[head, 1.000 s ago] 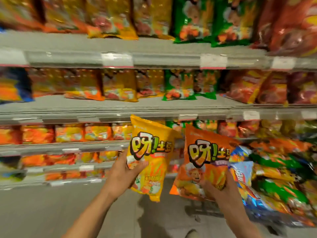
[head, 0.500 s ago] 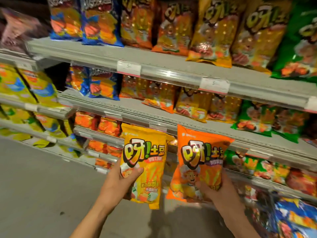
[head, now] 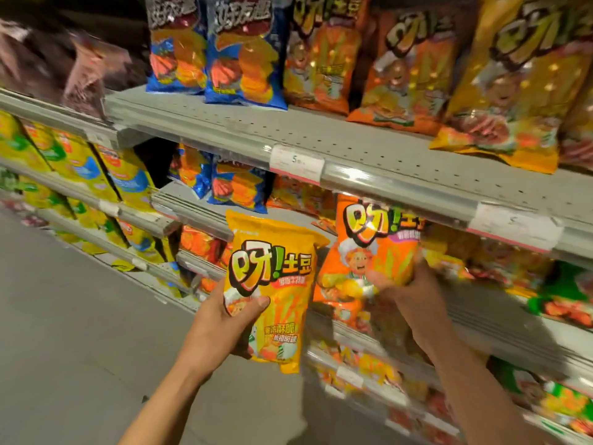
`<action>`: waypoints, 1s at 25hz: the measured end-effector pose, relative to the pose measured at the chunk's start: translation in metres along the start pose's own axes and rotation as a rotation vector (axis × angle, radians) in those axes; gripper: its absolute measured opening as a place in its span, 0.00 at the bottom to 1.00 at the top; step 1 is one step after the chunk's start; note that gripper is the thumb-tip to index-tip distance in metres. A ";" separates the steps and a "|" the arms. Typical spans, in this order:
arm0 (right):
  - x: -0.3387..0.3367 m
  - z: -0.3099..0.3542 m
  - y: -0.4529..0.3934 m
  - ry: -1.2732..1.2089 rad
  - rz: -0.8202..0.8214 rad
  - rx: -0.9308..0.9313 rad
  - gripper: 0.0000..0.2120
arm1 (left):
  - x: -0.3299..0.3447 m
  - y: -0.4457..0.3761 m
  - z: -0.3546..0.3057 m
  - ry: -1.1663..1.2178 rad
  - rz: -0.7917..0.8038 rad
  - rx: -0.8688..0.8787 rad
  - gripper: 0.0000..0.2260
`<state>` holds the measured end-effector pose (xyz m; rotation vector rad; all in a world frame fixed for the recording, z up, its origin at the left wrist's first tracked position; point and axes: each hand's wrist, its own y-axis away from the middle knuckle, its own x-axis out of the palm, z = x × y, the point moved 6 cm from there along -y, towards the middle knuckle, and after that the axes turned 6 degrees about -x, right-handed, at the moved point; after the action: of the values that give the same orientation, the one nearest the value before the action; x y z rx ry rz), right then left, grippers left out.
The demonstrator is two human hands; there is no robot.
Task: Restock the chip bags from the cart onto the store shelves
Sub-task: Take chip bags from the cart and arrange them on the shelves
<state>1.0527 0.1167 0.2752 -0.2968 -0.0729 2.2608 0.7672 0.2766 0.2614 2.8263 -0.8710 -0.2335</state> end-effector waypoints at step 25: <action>0.184 0.012 -0.093 0.034 -0.306 0.139 0.33 | -0.143 -0.152 -0.006 0.025 0.099 0.153 0.20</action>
<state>1.0036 0.3174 0.2665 -0.2328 0.0538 1.9462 0.7343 0.4824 0.2493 2.9062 -1.0631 -0.1221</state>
